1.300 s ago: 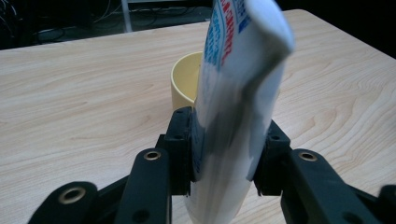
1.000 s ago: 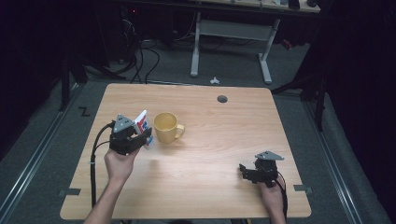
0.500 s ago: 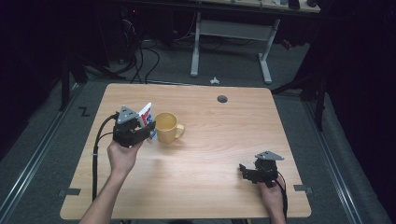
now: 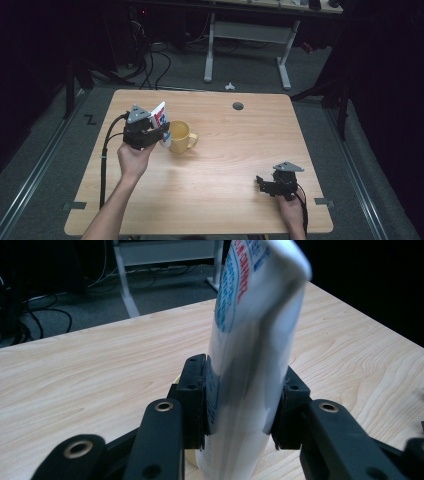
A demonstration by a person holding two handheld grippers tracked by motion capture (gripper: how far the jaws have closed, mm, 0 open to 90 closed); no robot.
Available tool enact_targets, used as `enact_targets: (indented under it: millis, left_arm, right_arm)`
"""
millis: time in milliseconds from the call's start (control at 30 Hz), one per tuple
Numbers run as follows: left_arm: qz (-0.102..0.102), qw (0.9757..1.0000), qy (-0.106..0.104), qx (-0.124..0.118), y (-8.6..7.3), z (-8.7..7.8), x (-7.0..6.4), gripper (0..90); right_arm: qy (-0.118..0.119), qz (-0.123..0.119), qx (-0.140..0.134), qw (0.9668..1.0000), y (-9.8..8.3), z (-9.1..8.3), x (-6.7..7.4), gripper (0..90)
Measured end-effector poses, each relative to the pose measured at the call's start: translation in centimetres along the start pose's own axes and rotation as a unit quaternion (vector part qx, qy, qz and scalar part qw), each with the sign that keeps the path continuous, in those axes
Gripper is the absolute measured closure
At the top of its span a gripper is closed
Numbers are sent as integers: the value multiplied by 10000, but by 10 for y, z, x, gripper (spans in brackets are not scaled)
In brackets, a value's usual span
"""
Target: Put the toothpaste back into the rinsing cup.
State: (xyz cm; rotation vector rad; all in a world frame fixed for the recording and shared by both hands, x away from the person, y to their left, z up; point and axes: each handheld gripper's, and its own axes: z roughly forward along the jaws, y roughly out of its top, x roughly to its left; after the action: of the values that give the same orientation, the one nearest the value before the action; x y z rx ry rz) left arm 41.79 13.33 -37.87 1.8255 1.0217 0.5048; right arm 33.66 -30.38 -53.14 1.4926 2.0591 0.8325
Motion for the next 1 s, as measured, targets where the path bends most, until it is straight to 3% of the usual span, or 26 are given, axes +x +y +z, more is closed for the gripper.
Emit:
enact_targets:
  millis: [367, 1000]
  left_arm:
    - [-11, 10000, -38, -32, 14, 12, -2, 650]
    - [10, 9999, 105, 83, 23, 37, -1, 649]
  right_arm:
    - [-1, -2, 0, 10000, 0, 0, 0, 143]
    - [0, -2, 1, 10000, 0, 0, 0, 143]
